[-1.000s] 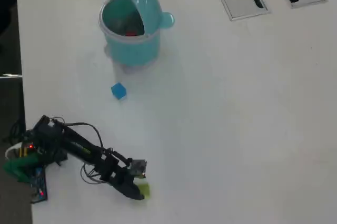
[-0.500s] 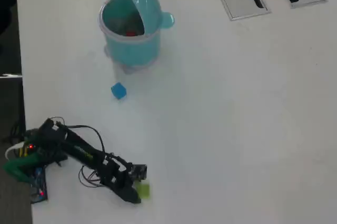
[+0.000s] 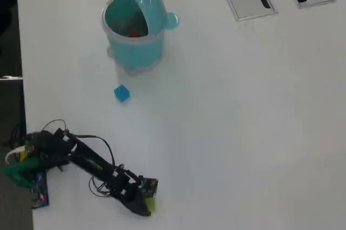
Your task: Grasp RGB lego blocks and put them in the bin one by one.
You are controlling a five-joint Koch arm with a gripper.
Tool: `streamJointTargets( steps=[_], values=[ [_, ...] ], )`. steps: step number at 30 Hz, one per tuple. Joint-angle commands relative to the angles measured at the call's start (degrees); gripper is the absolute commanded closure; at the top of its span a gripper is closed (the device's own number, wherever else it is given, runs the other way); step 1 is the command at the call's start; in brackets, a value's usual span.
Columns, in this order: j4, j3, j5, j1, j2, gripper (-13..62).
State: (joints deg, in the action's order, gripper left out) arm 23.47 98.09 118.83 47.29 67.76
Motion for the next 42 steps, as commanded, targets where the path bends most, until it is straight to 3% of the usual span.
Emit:
streamJointTargets(
  steps=[1, 6, 26, 42],
  values=[
    [0.8, -2.0, -2.4, -0.6, 3.7, 29.9],
    [0.7, -1.3, -8.4, -4.0, 7.5, 36.0],
    [-16.2, 6.9, -24.1, -28.0, 22.4, 36.0],
    [-17.8, 10.2, -30.3, -49.8, 37.9, 37.2]
  ],
)
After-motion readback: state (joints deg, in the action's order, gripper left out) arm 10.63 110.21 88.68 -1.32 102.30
